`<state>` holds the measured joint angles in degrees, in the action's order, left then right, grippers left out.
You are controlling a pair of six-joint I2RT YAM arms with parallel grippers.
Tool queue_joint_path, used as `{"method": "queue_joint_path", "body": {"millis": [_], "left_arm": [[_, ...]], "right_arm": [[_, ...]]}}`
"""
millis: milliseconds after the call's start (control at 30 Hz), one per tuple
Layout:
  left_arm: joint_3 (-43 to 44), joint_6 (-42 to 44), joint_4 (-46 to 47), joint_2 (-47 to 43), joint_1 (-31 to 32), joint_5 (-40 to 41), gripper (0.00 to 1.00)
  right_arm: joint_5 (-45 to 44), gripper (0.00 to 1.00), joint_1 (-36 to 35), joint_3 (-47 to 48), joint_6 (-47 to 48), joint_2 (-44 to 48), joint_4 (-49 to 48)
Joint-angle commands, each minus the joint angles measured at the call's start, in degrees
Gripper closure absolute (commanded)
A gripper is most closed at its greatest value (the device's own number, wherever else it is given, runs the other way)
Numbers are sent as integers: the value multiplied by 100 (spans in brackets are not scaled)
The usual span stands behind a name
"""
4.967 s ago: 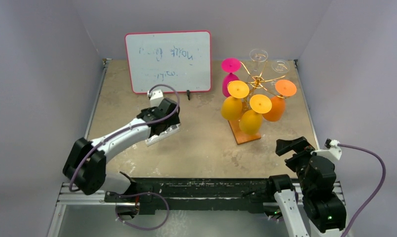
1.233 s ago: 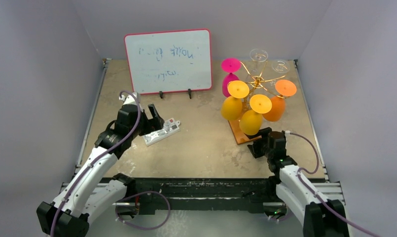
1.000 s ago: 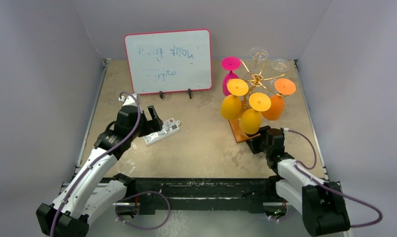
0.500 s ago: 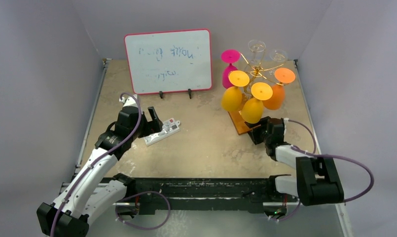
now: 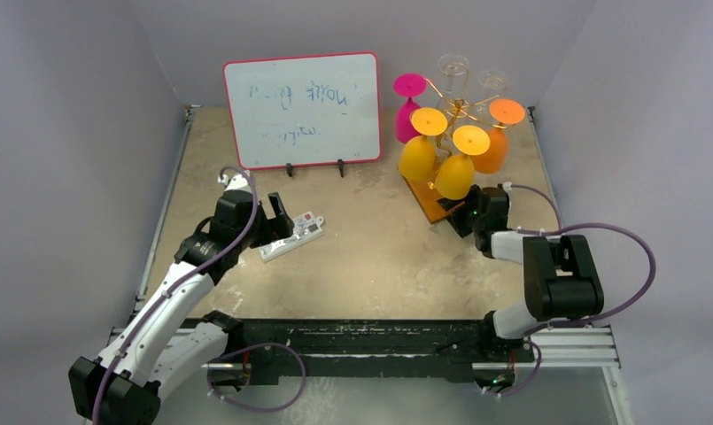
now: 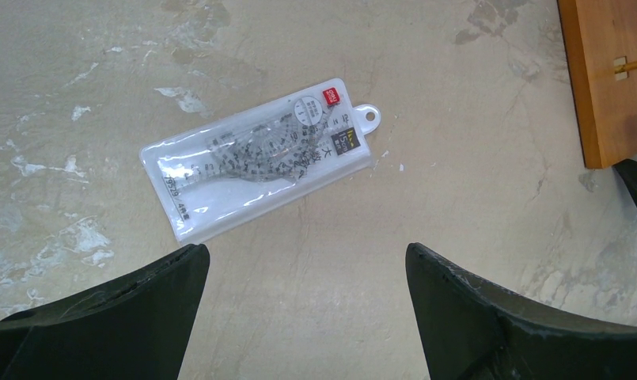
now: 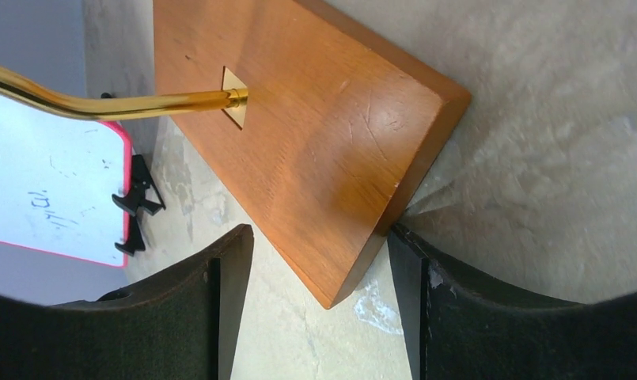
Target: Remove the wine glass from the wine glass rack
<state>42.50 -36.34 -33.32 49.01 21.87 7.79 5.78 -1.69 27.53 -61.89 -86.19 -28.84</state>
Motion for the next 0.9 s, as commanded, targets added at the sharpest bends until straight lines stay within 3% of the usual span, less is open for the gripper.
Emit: {"method": "queue_joint_path", "body": {"millis": [0, 200, 500, 867], "left_arm": [[11, 101, 292, 22, -8, -60, 5], [13, 101, 274, 4, -1, 4, 5], [21, 131, 289, -42, -11, 154, 5], [56, 116, 226, -100, -3, 274, 5]], "right_arm": [[-43, 32, 54, 168, 663, -298, 122], [-80, 27, 77, 288, 763, -222, 499], [-892, 11, 108, 250, 654, 306, 1484], [-1695, 9, 117, -352, -197, 2302, 2880]]}}
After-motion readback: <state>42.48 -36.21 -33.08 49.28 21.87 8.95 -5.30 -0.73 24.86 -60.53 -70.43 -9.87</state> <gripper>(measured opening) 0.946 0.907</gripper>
